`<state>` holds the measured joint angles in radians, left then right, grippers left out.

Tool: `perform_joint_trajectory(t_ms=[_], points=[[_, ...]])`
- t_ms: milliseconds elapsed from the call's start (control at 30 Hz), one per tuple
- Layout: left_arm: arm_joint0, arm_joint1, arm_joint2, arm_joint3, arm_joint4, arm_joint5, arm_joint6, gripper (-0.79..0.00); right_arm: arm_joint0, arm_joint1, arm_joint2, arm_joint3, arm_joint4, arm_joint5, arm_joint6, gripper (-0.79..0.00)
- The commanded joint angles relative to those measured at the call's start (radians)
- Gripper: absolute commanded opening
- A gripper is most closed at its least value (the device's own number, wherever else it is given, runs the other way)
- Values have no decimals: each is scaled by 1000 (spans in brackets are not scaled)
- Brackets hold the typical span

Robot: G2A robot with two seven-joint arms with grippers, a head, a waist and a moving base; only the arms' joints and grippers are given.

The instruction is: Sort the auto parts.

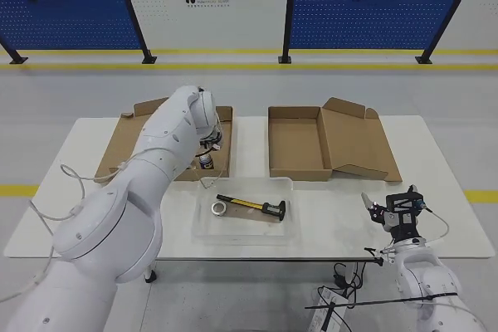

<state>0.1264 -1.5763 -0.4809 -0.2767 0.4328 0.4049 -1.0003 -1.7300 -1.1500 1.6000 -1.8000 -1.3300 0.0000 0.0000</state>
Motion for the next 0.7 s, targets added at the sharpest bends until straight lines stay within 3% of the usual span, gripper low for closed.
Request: perform_joint_trajectory(t_ms=[0, 667], points=[[-1, -10, 3, 12, 7, -14, -5, -785, 0, 0, 0, 0, 0, 0, 0, 0], [2, -63, 23, 75, 85, -194, -80, -785, 0, 0, 0, 0, 0, 0, 0, 0]])
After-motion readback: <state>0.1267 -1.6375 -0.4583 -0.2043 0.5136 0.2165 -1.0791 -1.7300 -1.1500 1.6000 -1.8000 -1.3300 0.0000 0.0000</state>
